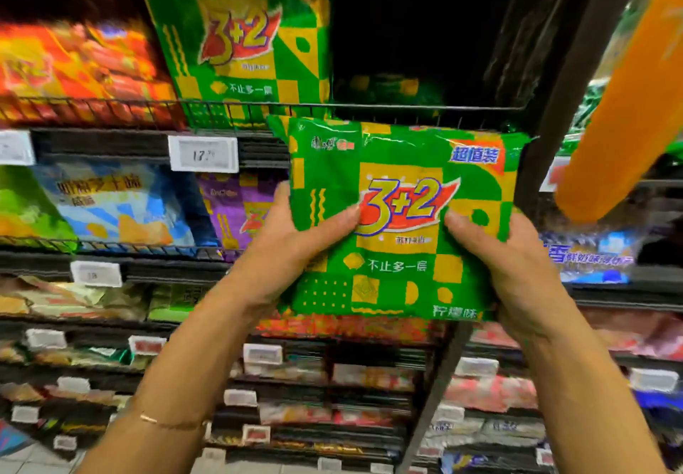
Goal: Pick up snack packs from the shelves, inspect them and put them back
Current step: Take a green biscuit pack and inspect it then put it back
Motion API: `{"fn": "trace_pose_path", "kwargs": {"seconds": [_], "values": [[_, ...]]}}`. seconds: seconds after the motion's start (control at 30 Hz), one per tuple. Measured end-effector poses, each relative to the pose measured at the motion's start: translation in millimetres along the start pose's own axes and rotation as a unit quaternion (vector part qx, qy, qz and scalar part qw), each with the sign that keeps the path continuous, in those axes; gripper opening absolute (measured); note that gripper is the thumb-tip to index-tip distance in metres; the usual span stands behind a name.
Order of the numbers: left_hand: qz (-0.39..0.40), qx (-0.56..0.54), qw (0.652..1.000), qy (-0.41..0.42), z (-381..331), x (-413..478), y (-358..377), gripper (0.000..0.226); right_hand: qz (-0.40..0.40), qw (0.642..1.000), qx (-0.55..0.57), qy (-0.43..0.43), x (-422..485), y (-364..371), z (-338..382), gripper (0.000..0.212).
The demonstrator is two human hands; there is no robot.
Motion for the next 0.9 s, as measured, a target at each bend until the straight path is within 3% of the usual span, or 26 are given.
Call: {"fn": "trace_pose_path", "kwargs": {"seconds": [0.07, 0.17, 0.27, 0.43, 0.5, 0.6, 0.77, 0.9], "values": [[-0.022, 0.075, 0.993, 0.088, -32, 15, 9, 0.075, -0.044, 0.997, 0.018, -0.067, 11, 1, 20, 0.057], [-0.078, 0.214, 0.941, 0.250, -78, 34, 24, 0.056, -0.128, 0.976, 0.037, -0.172, 23, 0, 50, 0.059], [-0.086, 0.251, 0.908, 0.326, -106, 51, 45, 0.045, -0.198, 0.950, 0.039, -0.237, 29, 2, 70, 0.052], [-0.112, 0.256, 0.878, 0.388, -132, 64, 68, 0.051, -0.259, 0.909, 0.037, -0.323, 33, 10, 95, 0.042], [-0.119, 0.263, 0.871, 0.397, -137, 66, 72, 0.050, -0.262, 0.904, 0.030, -0.336, 38, 11, 101, 0.050], [-0.117, 0.232, 0.880, 0.398, -140, 69, 72, 0.050, -0.232, 0.901, 0.047, -0.364, 41, 11, 108, 0.056], [-0.121, 0.152, 0.895, 0.401, -144, 73, 72, 0.055, -0.184, 0.863, 0.043, -0.468, 50, 16, 114, 0.060], [-0.188, 0.201, 0.861, 0.428, -144, 77, 65, 0.048, -0.156, 0.865, 0.017, -0.478, 68, 24, 111, 0.055]]}}
Point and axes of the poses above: each hand's wrist, its own x-axis towards the middle knuckle, its own y-axis out of the palm, z = x × y, the point moved 4 cm from there along x, towards the middle knuckle, and after that the axes turned 15 degrees about -z, right-handed, at the moved point
